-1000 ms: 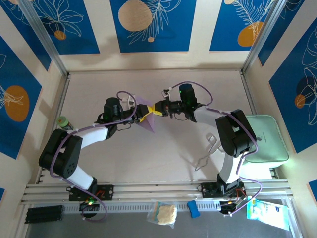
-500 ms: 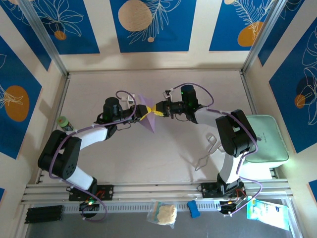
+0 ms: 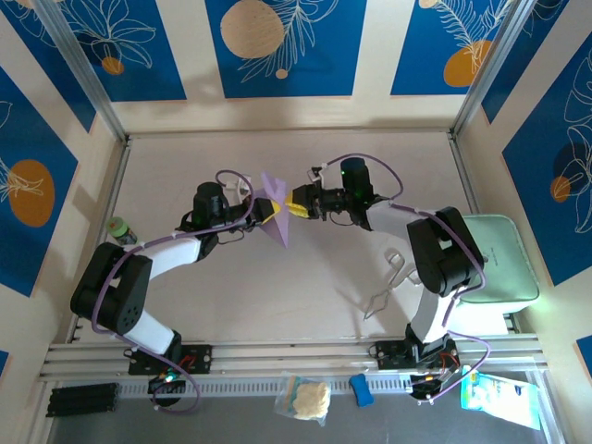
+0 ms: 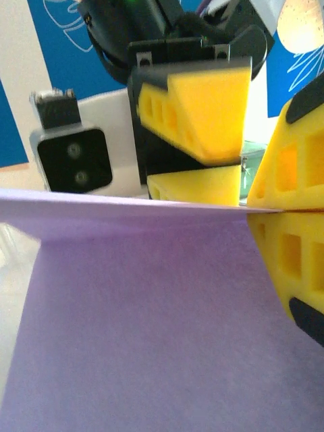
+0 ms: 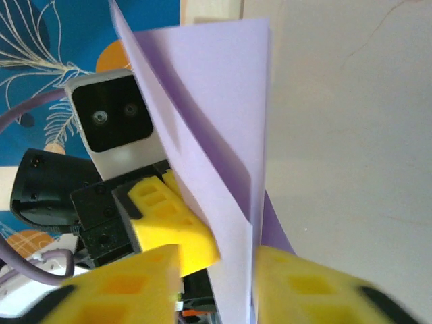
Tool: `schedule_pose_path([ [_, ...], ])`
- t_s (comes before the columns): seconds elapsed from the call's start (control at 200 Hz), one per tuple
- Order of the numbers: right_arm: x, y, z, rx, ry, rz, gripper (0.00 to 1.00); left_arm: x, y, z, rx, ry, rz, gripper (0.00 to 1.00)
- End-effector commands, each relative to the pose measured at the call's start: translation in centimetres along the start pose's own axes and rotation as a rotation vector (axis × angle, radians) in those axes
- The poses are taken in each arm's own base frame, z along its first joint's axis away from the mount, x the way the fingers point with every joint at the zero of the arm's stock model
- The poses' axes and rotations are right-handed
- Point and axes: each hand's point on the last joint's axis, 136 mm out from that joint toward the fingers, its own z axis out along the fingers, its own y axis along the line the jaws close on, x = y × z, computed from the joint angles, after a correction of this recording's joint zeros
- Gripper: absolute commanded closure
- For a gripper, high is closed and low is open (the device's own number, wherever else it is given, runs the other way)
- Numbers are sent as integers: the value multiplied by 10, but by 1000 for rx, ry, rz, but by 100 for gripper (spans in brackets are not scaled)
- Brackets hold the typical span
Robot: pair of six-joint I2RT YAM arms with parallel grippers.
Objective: Fold a paper plane with a square sheet of paper (pick it up from the middle)
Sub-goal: Turn over the paper at the center of the table.
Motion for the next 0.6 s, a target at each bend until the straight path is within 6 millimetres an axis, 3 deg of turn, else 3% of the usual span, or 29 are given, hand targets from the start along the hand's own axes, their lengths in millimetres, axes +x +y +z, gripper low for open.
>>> schedule_pose_path([
  [0.0, -5, -4, -24, 97, -88, -44, 54, -3, 0, -5, -62, 1, 49, 91],
  [0.125, -13, -17, -55, 311, -236, -103, 45, 1, 18, -16, -267, 57, 118, 92],
  [0.27, -18, -21, -95, 513, -390, -181, 43, 6, 53, -41, -625, 147, 239, 92],
  [0.435, -15, -23, -127, 641, -490, -233, 43, -9, 69, -67, -1033, 239, 484, 92],
  [0.595, -9, -28, -141, 693, -532, -239, 42, -31, 77, -78, -1374, 294, 678, 92],
])
